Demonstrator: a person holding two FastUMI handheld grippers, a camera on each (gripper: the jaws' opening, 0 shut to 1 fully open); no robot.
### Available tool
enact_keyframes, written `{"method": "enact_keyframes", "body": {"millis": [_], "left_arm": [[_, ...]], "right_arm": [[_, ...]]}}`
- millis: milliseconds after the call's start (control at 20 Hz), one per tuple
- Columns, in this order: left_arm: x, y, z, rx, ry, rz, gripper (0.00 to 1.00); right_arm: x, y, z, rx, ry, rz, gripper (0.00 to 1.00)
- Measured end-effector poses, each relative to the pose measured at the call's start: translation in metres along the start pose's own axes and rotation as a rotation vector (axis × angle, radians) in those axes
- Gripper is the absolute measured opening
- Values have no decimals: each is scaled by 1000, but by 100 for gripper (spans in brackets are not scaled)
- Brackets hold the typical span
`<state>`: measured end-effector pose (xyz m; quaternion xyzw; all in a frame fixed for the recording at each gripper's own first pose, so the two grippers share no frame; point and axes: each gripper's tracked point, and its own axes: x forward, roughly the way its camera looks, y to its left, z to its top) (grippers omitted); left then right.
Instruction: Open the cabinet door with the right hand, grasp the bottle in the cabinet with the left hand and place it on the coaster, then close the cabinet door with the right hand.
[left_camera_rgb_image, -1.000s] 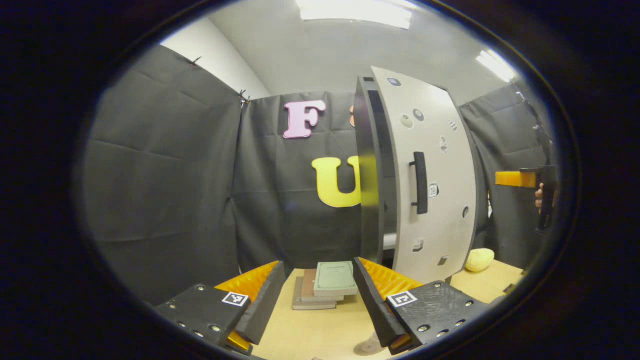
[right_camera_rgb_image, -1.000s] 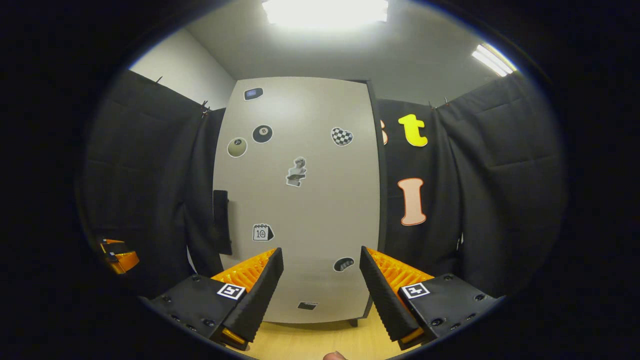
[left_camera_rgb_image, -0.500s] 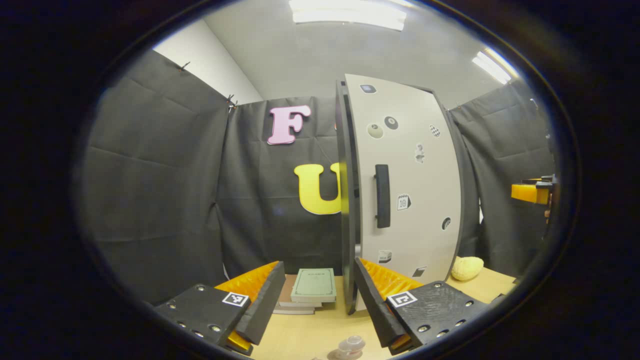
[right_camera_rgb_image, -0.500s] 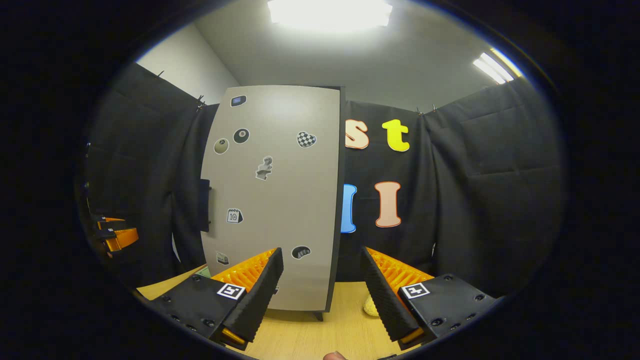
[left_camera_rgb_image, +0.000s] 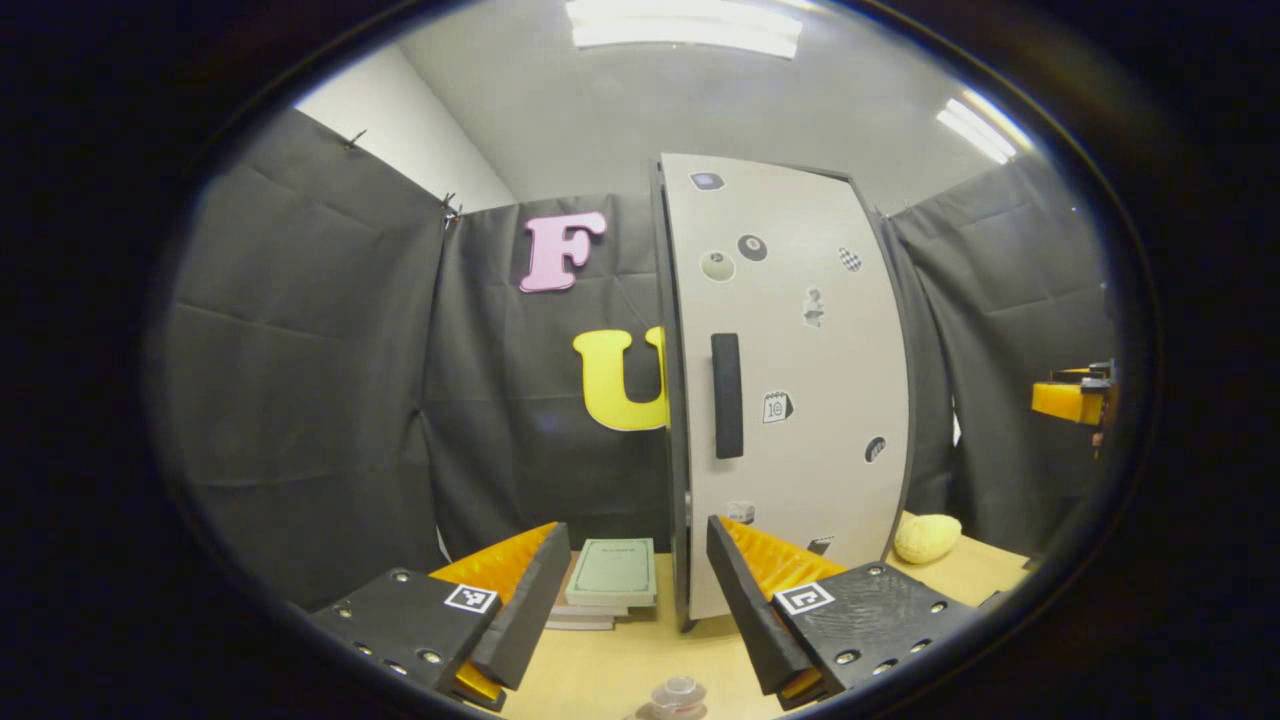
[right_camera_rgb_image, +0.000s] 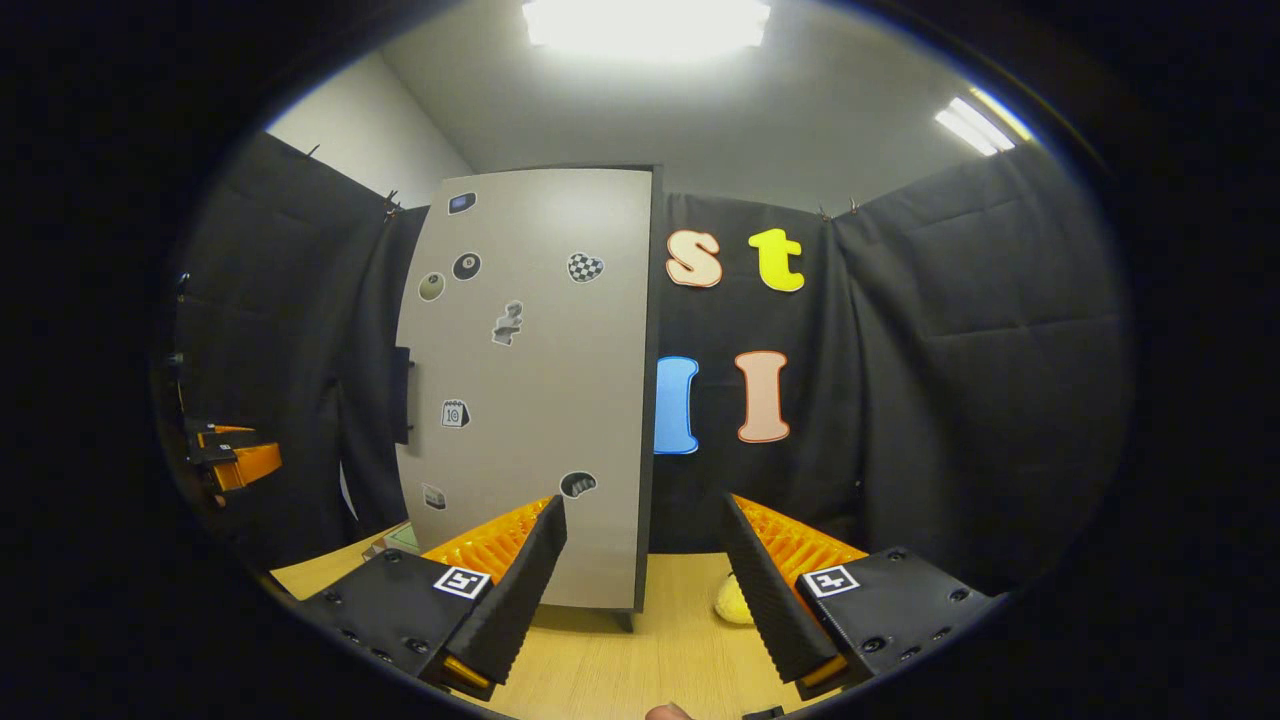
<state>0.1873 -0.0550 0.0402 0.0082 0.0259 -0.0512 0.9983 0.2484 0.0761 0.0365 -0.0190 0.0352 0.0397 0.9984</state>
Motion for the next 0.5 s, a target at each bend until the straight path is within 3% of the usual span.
{"method": "enact_keyframes", "body": {"millis": [100,200,250,300,500], "left_arm": [[0,-2,0,4,1,3,82],[1,-2,0,4,2,9,82],[0,-3,0,2,3,11,82],[0,-3,0,1,4,12,82],[1,-1,0,6,4,18,82]], "right_arm": [[3,-2,-1,9,1,-4,93],[3,-4,-1,16,-2,-7,93],[3,-5,-2,20,-4,-7,98],[3,-6,-2,23,-3,-8,93],[4,-8,-3,28,-3,-13,93]]}}
